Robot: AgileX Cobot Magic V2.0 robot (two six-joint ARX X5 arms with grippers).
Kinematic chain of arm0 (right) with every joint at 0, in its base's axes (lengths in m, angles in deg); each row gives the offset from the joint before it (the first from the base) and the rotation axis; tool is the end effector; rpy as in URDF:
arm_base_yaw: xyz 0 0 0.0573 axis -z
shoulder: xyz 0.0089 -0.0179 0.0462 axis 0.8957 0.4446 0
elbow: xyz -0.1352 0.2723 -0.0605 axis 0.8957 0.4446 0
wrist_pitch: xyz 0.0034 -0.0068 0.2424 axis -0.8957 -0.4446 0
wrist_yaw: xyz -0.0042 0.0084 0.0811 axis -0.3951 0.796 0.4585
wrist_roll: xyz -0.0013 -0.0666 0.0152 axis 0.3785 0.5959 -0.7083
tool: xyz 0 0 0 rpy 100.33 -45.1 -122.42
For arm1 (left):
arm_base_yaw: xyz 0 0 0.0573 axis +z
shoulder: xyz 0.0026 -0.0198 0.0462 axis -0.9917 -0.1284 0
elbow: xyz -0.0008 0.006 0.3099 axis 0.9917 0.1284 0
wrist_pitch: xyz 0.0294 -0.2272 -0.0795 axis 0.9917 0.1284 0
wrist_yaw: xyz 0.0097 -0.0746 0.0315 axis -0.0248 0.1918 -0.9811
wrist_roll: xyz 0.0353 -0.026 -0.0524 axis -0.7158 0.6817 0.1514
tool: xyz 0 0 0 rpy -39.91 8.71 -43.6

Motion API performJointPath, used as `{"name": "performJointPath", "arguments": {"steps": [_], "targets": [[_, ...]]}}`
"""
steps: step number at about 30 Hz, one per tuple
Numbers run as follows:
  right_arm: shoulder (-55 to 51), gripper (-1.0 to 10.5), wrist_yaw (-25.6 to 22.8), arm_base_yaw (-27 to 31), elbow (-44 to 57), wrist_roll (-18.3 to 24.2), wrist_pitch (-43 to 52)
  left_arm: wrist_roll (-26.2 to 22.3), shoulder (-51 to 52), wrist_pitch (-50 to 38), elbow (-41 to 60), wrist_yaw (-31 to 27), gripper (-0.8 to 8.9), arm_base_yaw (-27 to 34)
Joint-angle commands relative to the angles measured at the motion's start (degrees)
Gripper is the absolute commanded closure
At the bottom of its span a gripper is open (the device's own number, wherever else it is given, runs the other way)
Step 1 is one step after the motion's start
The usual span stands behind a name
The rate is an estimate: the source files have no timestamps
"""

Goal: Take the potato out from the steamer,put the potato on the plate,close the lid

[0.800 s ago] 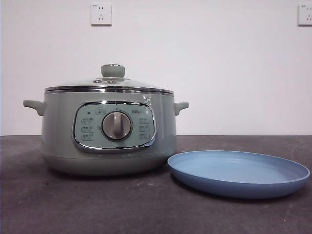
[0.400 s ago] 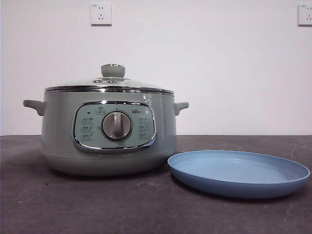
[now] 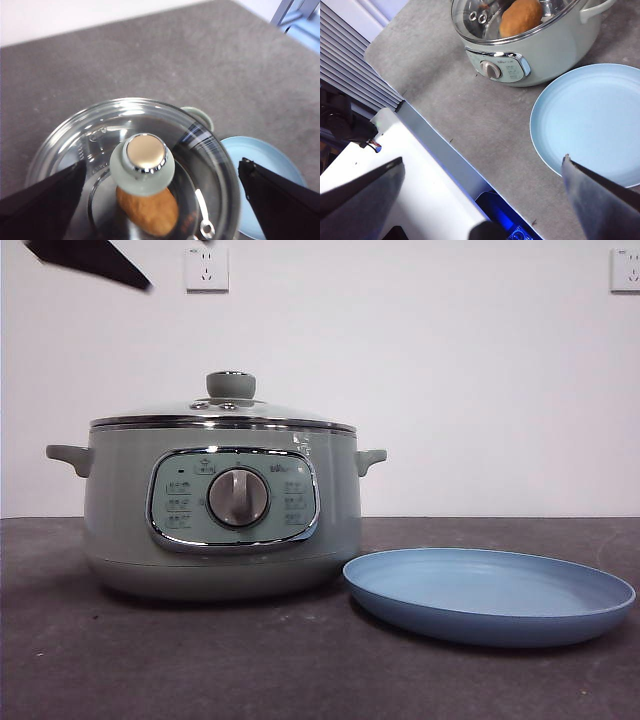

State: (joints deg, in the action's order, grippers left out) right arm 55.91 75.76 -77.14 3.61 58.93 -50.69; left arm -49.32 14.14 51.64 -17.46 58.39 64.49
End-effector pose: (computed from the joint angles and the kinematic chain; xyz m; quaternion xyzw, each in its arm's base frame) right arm 0.0751 0.0508 0.3584 0.0292 0.3638 0.4290 0.8263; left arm 0.2550 -0.1017 0.3949 0.0151 0.2622 -0.3194 0.9105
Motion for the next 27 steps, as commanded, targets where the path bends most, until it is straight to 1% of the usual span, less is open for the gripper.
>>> {"name": "performJointPath", "arguments": {"steps": [1, 4, 7, 14, 21, 22, 23, 25, 27], "targets": [[0.0, 2.9, 0.1, -0.1, -0.2, -0.2, 0.1, -1.3, -3.6, -2.6, -0.3, -2.6, 1.49, -2.0], [0.0, 2.9, 0.1, -0.1, -0.2, -0.2, 0.1, -2.2, -7.2, -5.2, -0.3, -6.5, 1.49, -3.8], [0.0, 2.9, 0.1, -0.1, -0.2, -0.2, 0.1, -2.4, -10.2, -7.3, -0.3, -9.3, 1.49, -4.9], [0.1, 2.9, 0.0, -0.1, -0.2, -0.1, 0.1, -2.3, -14.6, -9.8, -0.3, -9.8, 1.54, -5.6], [0.1, 2.9, 0.0, -0.1, -0.2, -0.1, 0.1, -2.3, -15.1, -9.6, -0.3, -10.9, 1.62, -6.3], [0.1, 2.9, 0.0, -0.1, -0.2, -0.1, 0.1, -2.3, -15.1, -9.4, -0.3, -10.9, 1.89, -6.4], [0.1, 2.9, 0.0, -0.1, -0.2, -0.1, 0.1, -2.3, -15.1, -9.1, -0.3, -10.9, 2.36, -6.4], [0.1, 2.9, 0.0, -0.1, -0.2, -0.1, 0.1, -2.3, -15.1, -8.3, -0.3, -10.8, 3.69, -6.4], [0.1, 2.9, 0.0, -0.1, -0.2, -0.1, 0.1, -2.3, -15.1, -7.8, -0.3, -10.9, 4.45, -6.7]]}}
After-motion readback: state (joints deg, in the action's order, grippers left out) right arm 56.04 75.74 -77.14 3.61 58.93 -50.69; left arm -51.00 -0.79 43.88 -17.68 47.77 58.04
